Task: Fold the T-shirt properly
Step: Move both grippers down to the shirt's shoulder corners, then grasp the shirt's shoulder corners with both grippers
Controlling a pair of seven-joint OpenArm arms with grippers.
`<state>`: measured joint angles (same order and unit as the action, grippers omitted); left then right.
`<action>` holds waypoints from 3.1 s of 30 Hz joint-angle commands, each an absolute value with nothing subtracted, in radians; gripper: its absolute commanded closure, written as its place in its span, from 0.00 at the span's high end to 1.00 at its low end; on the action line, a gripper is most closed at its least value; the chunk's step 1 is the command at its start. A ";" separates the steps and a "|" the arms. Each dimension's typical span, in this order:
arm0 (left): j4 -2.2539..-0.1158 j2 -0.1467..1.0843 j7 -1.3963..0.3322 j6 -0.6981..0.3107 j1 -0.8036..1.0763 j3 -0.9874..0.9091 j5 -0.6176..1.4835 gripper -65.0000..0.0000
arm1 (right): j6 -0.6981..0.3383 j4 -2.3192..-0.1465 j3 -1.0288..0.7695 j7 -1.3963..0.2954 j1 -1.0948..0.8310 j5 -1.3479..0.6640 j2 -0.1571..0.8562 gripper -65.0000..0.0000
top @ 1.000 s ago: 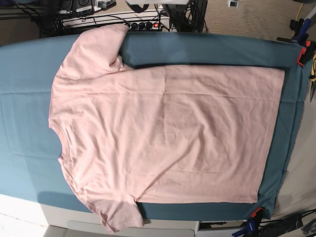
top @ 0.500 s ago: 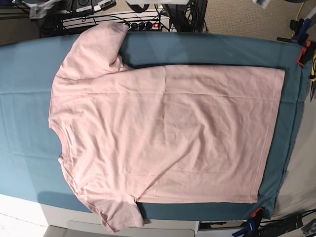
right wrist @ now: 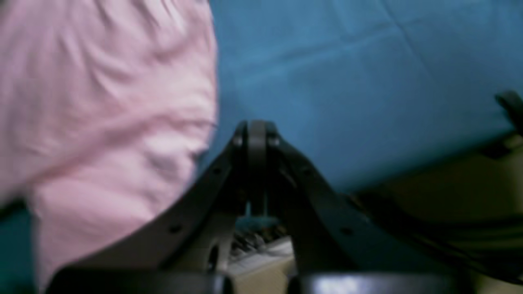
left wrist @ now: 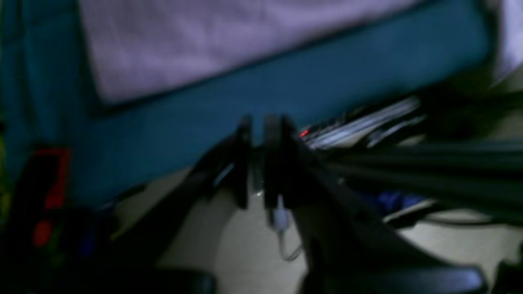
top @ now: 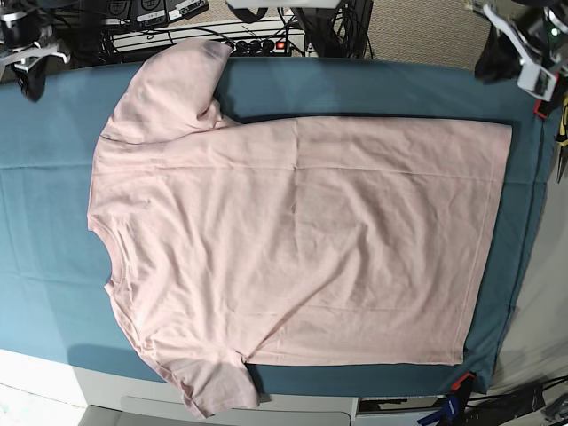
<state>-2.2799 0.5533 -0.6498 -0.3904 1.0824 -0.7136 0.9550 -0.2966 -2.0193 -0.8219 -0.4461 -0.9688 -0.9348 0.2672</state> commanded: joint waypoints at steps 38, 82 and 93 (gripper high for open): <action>-1.724 0.645 -0.693 -0.545 0.632 -0.722 1.106 0.08 | -0.445 -2.096 -0.787 -0.554 -0.829 -1.071 -0.002 0.00; -1.724 0.640 -0.727 -0.559 0.568 -0.722 1.042 0.33 | -0.235 -1.890 -0.603 -0.552 -0.684 -0.906 -0.057 0.18; -1.724 0.640 -0.726 -0.559 0.567 -0.723 1.024 0.33 | -0.230 -1.884 -0.604 -0.548 -0.667 -0.916 -0.001 0.18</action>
